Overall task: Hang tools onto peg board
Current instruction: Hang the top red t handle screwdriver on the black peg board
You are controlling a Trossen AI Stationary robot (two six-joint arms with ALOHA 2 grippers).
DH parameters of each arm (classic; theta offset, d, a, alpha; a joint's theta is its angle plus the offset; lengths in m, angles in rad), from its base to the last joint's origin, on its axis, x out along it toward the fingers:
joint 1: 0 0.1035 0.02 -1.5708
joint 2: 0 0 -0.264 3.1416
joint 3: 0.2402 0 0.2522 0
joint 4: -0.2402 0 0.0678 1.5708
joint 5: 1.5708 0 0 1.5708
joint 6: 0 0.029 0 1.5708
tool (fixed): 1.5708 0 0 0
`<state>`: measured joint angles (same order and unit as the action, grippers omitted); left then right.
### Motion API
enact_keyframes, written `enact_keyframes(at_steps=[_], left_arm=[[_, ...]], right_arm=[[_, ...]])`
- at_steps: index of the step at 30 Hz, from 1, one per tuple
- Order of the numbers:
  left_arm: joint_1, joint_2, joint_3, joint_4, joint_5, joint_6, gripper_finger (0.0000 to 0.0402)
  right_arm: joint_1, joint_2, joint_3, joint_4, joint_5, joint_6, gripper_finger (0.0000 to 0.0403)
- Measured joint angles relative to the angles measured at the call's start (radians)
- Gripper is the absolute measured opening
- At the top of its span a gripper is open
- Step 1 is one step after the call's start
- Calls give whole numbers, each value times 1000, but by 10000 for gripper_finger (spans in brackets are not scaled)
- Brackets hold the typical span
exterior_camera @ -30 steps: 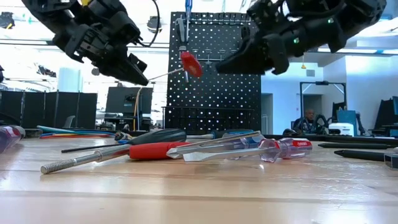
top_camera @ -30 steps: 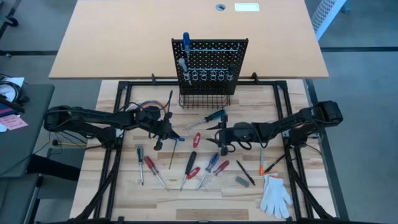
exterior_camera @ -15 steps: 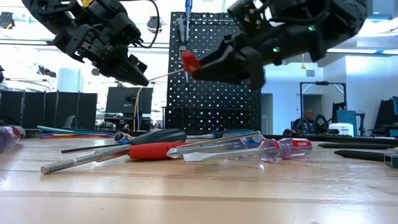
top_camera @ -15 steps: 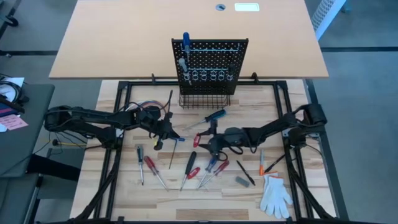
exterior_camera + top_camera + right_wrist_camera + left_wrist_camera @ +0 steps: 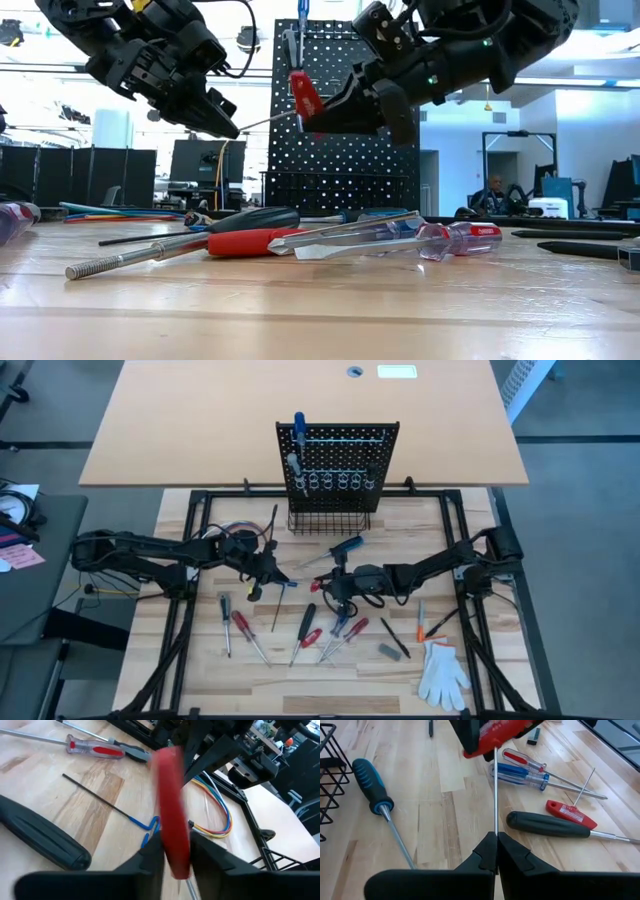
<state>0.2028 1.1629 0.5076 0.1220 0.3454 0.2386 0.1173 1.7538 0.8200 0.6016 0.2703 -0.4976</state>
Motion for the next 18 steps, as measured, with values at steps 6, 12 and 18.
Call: enact_keyframes(at_steps=[6, 12, 18], left_arm=[[0, 0, 0, -4, -2, 0, 0], [-1, -1, -1, -1, -129, 2, 24], [0, 0, -4, -34, -182, 3, 67]], right_arm=[[0, -1, 0, -1, 2, 24, 48], [-2, -90, 2, -143, 27, 174, 48], [-12, -247, 204, -641, 144, 246, 48]])
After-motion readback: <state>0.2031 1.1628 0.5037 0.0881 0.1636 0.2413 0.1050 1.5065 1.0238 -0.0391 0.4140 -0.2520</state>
